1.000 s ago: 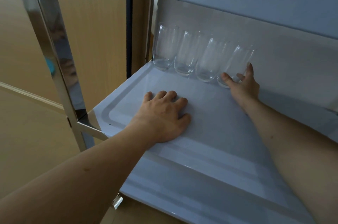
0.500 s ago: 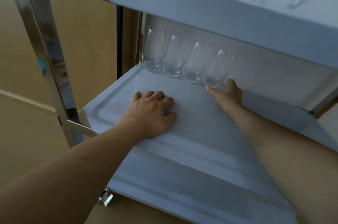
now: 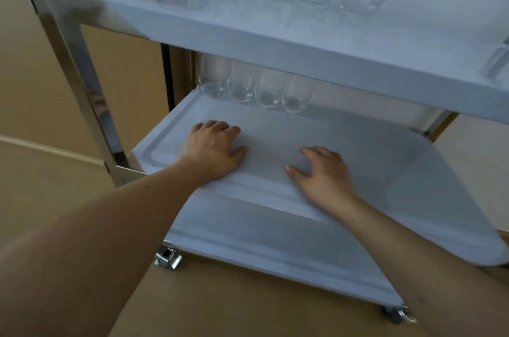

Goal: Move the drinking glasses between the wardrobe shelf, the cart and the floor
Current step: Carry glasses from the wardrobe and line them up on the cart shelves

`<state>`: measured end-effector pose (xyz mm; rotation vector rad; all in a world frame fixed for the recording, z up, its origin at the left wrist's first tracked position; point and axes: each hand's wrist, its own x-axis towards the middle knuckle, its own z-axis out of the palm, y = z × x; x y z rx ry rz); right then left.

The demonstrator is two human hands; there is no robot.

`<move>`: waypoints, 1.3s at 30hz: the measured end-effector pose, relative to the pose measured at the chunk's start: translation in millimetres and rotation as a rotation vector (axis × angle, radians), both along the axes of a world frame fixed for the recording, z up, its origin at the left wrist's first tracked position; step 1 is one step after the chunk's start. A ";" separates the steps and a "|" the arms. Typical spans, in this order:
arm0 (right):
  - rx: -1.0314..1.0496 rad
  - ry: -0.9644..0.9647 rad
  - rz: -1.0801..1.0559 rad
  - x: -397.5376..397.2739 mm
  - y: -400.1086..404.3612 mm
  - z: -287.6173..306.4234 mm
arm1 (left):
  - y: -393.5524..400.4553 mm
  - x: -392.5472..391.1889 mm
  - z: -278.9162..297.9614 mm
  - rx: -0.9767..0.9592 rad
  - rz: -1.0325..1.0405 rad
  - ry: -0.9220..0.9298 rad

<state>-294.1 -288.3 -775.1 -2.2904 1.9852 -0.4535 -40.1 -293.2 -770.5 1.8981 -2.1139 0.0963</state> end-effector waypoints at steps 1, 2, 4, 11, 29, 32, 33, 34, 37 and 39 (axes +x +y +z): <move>0.005 0.011 0.010 -3.1 6.5 0.7 | 4.2 -2.4 0.8 -0.003 0.003 -0.002; 0.022 0.013 0.017 -5.4 12.0 2.7 | 9.6 -5.6 2.0 0.018 0.006 0.012; 0.044 0.015 0.028 -7.5 19.6 4.6 | 21.5 -14.7 1.3 0.074 0.012 0.070; 0.300 0.047 0.027 -9.6 76.7 44.7 | 98.0 -44.5 43.2 0.305 -0.018 0.164; 0.281 -0.075 -0.087 -16.2 181.9 460.9 | 178.0 -52.4 470.1 0.339 -0.168 0.024; 0.165 -0.051 -0.103 -32.9 178.9 540.4 | 163.3 -75.0 556.4 0.232 -0.228 -0.014; 0.125 -0.033 -0.110 -40.0 177.5 562.9 | 159.3 -83.3 582.4 0.194 -0.247 -0.021; 0.089 -0.018 -0.116 -46.6 175.5 581.3 | 156.0 -91.0 603.9 0.156 -0.261 -0.020; -0.019 -0.006 -0.150 -71.7 176.7 635.5 | 154.5 -118.6 664.7 0.024 -0.299 -0.008; -0.052 -0.005 -0.170 -87.0 176.8 663.6 | 155.9 -134.8 692.3 -0.027 -0.317 -0.012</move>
